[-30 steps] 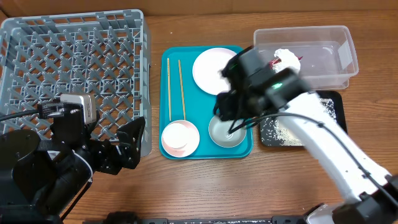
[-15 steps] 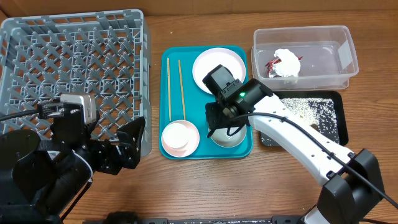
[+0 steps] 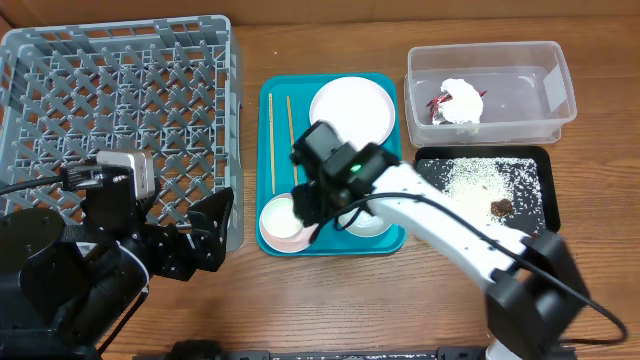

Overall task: Sort waste into correct bins and load items into the dishwasher
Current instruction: 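Grasp the white paper cup on the pink cup with the right gripper, then lift the white cup and hand it to the left gripper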

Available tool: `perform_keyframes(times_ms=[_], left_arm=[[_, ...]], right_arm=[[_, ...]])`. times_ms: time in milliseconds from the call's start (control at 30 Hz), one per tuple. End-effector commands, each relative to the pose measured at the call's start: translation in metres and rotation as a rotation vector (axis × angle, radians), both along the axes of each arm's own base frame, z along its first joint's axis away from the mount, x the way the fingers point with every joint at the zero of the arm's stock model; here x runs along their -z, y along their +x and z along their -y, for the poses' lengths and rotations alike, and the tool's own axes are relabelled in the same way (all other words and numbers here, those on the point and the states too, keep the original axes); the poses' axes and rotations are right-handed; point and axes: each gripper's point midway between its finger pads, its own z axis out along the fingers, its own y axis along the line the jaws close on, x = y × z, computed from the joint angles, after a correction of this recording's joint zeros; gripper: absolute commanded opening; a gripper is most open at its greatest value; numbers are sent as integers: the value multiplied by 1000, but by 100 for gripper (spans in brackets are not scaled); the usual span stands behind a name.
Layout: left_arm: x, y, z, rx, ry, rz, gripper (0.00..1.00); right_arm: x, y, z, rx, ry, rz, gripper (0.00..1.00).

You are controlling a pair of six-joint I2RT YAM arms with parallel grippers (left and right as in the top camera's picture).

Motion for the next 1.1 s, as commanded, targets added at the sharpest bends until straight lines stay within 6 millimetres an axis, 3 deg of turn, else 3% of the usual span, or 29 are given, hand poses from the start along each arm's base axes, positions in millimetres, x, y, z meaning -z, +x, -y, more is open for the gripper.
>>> perform_keyframes(times_ms=[0,100,167,267,367,500,600,733,833,967,1067], left_arm=[[2,1,5,30,-3,-9,100],[17,7,5,32,1,-69,100],[36,14,4,23,-4,-141,100],[67,27,3,-14,-55,-265,100],[94,40,6,-17,-90,-364,100],[113,59,17,37,-128,-432,100],[115,72,25,82,-164,-436,100],[107,89,39,162,-234,-399,100],[97,97,49,249,-329,-375,100],[87,103,55,368,-480,-379,100],[72,98,67,544,-612,-357,100]], right_arm=[[15,-2,-5,-16,-23,-3,43],[22,2,-5,11,-40,-2,41],[27,3,-3,19,-54,-6,33],[31,1,-2,19,-66,-17,12],[31,1,-1,19,-67,-19,4],[26,5,4,34,-67,-20,4],[13,12,14,62,-60,-14,4],[-25,32,35,126,-12,23,4],[-67,46,49,133,101,71,4],[-131,55,69,73,339,133,4],[-181,48,75,-38,571,170,4]])
